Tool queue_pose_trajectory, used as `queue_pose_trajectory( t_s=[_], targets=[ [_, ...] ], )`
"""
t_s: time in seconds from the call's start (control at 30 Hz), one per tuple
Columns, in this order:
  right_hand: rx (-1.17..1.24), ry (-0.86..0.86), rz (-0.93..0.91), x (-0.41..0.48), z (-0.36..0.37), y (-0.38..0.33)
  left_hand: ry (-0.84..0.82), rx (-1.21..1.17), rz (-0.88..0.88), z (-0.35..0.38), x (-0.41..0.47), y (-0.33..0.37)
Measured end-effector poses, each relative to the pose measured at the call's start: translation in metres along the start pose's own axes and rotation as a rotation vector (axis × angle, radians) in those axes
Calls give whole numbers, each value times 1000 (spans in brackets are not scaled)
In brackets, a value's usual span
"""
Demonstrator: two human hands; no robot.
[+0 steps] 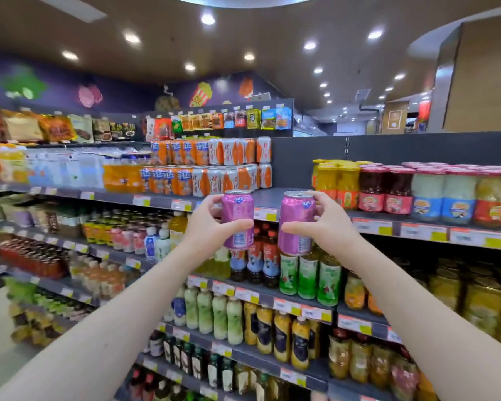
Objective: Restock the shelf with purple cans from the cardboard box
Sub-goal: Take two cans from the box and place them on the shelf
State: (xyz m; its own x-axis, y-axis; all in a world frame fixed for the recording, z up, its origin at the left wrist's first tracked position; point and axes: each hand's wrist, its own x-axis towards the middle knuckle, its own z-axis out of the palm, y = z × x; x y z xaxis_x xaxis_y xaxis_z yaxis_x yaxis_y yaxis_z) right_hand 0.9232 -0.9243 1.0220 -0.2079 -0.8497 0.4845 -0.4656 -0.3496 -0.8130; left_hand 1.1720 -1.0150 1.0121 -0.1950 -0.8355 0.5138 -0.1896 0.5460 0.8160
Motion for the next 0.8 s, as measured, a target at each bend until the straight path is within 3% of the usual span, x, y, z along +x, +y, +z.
queue_pose_trajectory(
  t_s=[0.3, 0.8],
  targets=[
    [-29, 66, 17, 102, 91, 7, -118, -75, 8, -52, 103, -78],
    [5, 145, 64, 256, 124, 79, -249, -148, 77, -36, 240, -145]
  ],
)
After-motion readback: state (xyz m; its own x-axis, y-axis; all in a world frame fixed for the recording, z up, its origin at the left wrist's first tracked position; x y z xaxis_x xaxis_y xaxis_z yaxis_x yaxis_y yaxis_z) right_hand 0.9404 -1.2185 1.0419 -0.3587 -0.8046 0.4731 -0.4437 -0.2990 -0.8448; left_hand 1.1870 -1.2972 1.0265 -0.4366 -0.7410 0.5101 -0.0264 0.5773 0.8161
